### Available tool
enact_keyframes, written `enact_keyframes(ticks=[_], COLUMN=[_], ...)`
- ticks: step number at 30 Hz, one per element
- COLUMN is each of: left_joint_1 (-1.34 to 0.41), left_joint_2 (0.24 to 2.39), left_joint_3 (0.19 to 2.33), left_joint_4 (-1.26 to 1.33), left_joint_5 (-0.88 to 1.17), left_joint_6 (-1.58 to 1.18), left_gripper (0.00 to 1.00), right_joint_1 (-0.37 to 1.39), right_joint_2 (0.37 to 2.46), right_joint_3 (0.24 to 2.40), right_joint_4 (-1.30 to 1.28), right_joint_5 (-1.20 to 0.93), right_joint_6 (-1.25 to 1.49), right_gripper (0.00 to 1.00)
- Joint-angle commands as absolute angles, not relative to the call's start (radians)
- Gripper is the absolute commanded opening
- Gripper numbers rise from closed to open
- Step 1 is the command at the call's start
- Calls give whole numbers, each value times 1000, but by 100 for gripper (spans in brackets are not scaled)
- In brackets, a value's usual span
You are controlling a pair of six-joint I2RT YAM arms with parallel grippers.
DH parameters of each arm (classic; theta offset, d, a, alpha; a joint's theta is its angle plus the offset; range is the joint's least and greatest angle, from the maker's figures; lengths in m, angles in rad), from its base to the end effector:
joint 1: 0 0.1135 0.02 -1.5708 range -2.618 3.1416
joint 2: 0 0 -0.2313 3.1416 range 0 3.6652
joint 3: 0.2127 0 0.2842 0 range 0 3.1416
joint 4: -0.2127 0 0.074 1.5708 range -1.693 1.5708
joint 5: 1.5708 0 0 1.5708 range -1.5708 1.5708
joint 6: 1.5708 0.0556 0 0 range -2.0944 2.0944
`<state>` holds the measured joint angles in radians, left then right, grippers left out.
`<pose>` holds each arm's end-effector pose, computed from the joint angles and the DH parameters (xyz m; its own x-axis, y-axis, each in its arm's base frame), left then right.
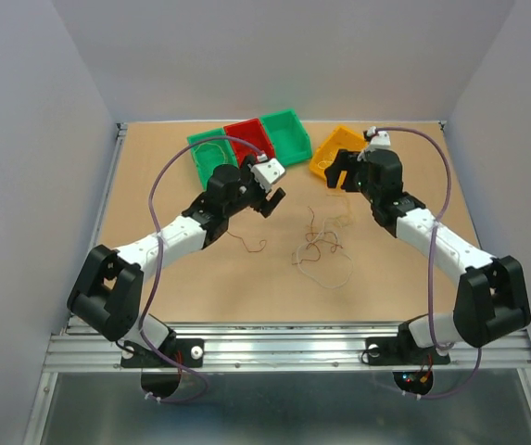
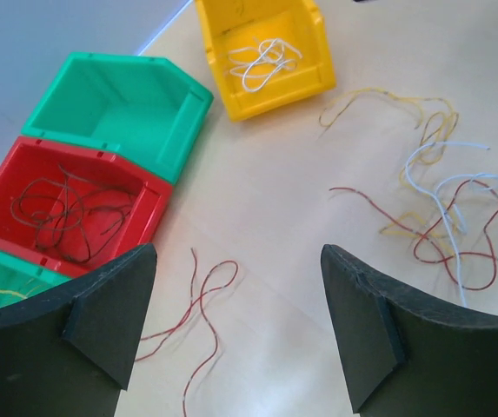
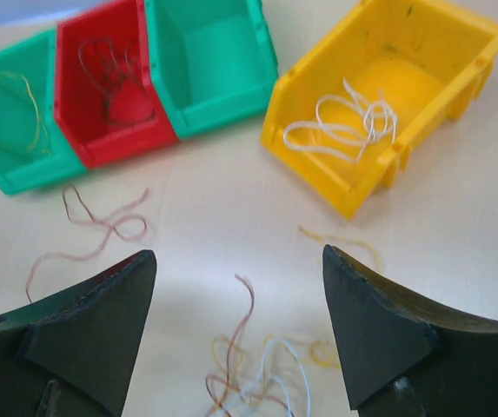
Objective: Untangle the cables
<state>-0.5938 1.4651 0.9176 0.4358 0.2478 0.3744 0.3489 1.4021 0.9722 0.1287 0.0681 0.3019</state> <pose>0.3165 -0.2301 0.2359 0.1863 0.3020 -0.9349 0.7267 0.5981 0.3380 0.3606 0.1271 0.2419 -0.3494 0.1886 -0.9178 -0.1844 0.9465 0.2647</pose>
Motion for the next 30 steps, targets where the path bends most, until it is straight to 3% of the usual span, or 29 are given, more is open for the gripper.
enact_keyframes(ticks=[1,6,10,13,14,16,17,18,21,22,25,26,29,30], left_joint_1=[-584,-584,-584,-584,-584,-584,-583,-584,-583,-581,-565,-549,-525,-514], left_joint_2=[1466,1474,1482,1514,1528,1561,1572,1580,1597,1601,1603,1603,1601,1601], left_joint_3=[983,954,939,968,980,1009,1015,1020,1032,1034,1043,1052,1060,1057], left_joint_4=[364,348,342,319,308,282,279,276,276,276,269,264,244,239], left_joint_5=[181,135,132,56,55,9,-42,-58,-101,-110,-118,-107,-89,-92], left_joint_6=[413,443,445,423,416,399,396,390,379,376,356,341,327,327], left_gripper=[88,88,89,89,89,89,89,89,89,89,89,89,89,91], right_joint_1=[386,403,402,403,403,405,406,411,465,515,630,653,683,683], right_joint_2=[1411,1520,1614,1682,1701,1730,1755,1759,1724,1703,1594,1525,1441,1404], right_joint_3=[925,948,985,1017,1026,1048,1061,1068,1062,1057,1013,988,951,930], right_joint_4=[-42,-166,-179,-189,-193,-210,-218,-222,-219,-215,-167,-137,-104,-101], right_joint_5=[-26,168,198,187,181,140,97,71,-36,-64,-172,-205,-189,-128], right_joint_6=[295,327,337,330,325,311,289,272,198,175,94,71,86,103], right_gripper=[85,88,86,72,72,56,37,25,1,0,1,8,59,66])
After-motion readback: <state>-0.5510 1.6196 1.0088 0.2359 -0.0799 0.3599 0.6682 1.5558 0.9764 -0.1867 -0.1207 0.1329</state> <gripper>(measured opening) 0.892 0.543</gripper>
